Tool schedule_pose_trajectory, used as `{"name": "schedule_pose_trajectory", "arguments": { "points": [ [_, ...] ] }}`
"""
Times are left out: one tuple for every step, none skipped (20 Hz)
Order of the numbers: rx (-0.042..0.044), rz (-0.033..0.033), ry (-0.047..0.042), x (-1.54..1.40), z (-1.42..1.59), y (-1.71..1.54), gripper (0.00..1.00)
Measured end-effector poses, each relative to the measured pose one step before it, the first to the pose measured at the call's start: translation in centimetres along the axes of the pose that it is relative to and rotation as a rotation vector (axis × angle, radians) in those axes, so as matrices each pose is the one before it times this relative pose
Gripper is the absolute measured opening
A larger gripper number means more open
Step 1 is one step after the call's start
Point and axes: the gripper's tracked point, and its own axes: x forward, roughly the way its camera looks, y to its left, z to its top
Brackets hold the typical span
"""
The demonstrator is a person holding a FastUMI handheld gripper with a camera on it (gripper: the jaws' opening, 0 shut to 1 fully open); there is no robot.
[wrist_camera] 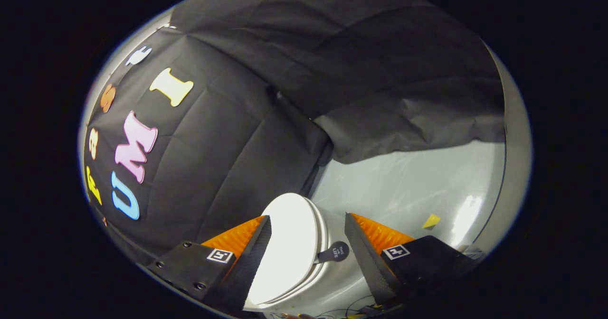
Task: Open the toilet lid.
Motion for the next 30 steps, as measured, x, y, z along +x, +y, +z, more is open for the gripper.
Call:
{"name": "schedule_pose_trajectory", "arguments": {
  "points": [
    [0.03116, 0.00215, 0.01352, 0.384, -0.697, -0.791, 0.98],
    [0.0309, -0.00029, 0.01602, 0.365, -0.65, -0.557, 0.98],
    [0.03532, 0.00632, 0.01705, 0.456, -0.887, -0.607, 0.98],
    [0.02762, 0.00355, 0.01551, 0.363, -0.873, -0.483, 0.98],
    [0.023, 0.00661, 0.0162, 0.338, -0.845, -0.49, 0.98],
    [0.01833, 0.01089, 0.01739, 0.688, -0.621, -0.179, 0.97],
    [0.01509, 0.00795, 0.01932, 0.697, -0.632, -0.128, 0.97],
    [0.01477, 0.00445, 0.01676, 0.482, -0.522, -0.326, 0.97],
    [0.01577, 0.00873, 0.01397, 0.381, -0.416, -0.208, 0.97],
    [0.01885, 0.009, 0.00943, -0.077, -0.37, -0.242, 0.93],
    [0.01372, 0.00206, -0.01045, 0.147, -0.002, -0.365, 0.89],
    [0.01869, 0.01005, -0.01732, 0.116, 0.276, -0.082, 0.89],
    [0.02581, 0.00971, -0.00799, 0.056, 0.186, -0.291, 0.87],
    [0.02559, -0.00708, 0.00962, -0.047, -0.223, -0.461, 0.78],
    [0.00877, -0.01369, 0.00983, -0.032, -0.417, -0.479, 0.79],
    [-0.00414, -0.00649, -0.01382, 0.152, 0.051, -0.542, 0.79],
    [-0.00084, 0.003, -0.0144, -0.031, 0.281, -0.269, 0.79],
    [0.00787, 0.00691, -0.00307, 0.134, 0.208, -0.227, 0.78],
    [0.00999, 0.00234, 0.0077, -0.004, -0.256, -0.008, 0.78],
    [0.00653, -0.00176, 0.0141, 0.402, -0.615, -0.33, 0.78],
    [0.00141, 0.00314, 0.01421, 0.493, -0.505, 0.058, 0.78],
    [0.00217, 0.01096, 0.00568, 0.315, -0.34, 0.264, 0.78],
    [0.00208, 0.01178, 0.00882, 0.552, -0.059, 0.346, 0.79],
    [0.00504, 0.00039, 0.0021, 0.414, -0.179, -0.045, 0.66],
    [0.00938, 0.01778, 0.00275, 0.45, -0.081, 0.348, 0.53],
    [0.00574, -0.00181, 0.00934, 0.257, -0.252, -0.216, 0.48],
    [0.00601, 0.00626, 0.00564, 0.574, -0.104, -0.046, 0.42],
    [0.0126, 0.00223, 0.01435, 0.147, -0.192, 0.099, 0.36],
    [0.01673, 0.00897, 0.01217, 0.316, -0.29, 0.114, 0.36],
    [0.01013, 0.00417, 0.01294, 0.278, -0.188, 0.076, 0.36]
  ]
}}
